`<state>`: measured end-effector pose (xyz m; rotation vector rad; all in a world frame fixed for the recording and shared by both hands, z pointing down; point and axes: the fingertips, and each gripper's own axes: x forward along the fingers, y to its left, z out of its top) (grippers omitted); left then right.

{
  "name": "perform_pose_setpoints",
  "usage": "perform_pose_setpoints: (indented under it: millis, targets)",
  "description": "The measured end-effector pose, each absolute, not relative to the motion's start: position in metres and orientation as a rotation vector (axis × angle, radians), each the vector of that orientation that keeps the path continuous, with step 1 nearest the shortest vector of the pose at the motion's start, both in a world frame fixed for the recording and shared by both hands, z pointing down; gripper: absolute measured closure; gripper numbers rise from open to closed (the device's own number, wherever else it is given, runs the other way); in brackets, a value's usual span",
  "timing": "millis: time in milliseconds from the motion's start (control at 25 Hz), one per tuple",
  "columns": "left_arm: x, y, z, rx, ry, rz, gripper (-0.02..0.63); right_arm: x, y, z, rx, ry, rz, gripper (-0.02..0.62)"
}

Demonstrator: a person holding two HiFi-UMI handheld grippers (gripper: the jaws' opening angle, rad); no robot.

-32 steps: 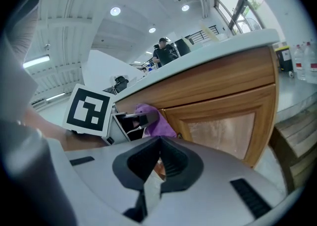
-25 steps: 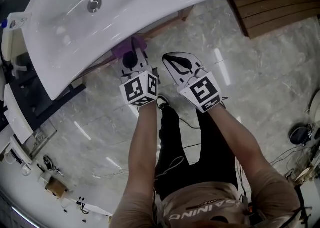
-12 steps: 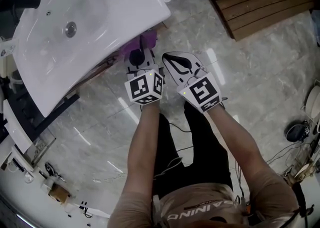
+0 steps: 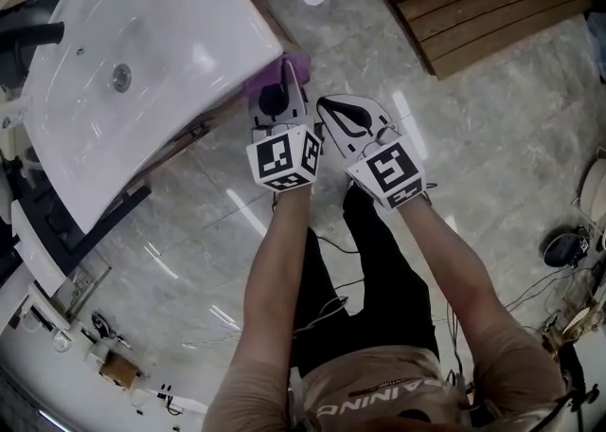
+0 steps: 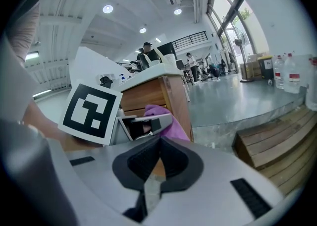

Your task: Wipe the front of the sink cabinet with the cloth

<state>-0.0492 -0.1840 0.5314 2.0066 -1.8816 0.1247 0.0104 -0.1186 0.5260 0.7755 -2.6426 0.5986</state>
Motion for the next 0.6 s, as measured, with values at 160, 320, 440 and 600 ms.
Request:
perform_pose_setpoints:
  millis: [160,320,440,600]
  targets:
    - [-0.031,-0.180,0.526,2.057,-1.814,0.095,0.569,0.024,-0.122,0.527,0.799,-2.628,0.566,0.584]
    - [-0.038,-0.155,0.525,2.075,-1.806,0.100,0.569,0.019,-0.110,0.531,0.814,-2.602,0.555,0.584]
    - [-0.069,-0.128,0.523,2.047,-1.853,0.094,0.569,-0.009,-0.090,0.528,0.785,-2.633,0.554,0.584]
    - [-0.134,-0.084,0.523,1.980,-1.934,0.118,0.569,-0.067,-0.049,0.524,0.696,-2.670,0.579,0.584]
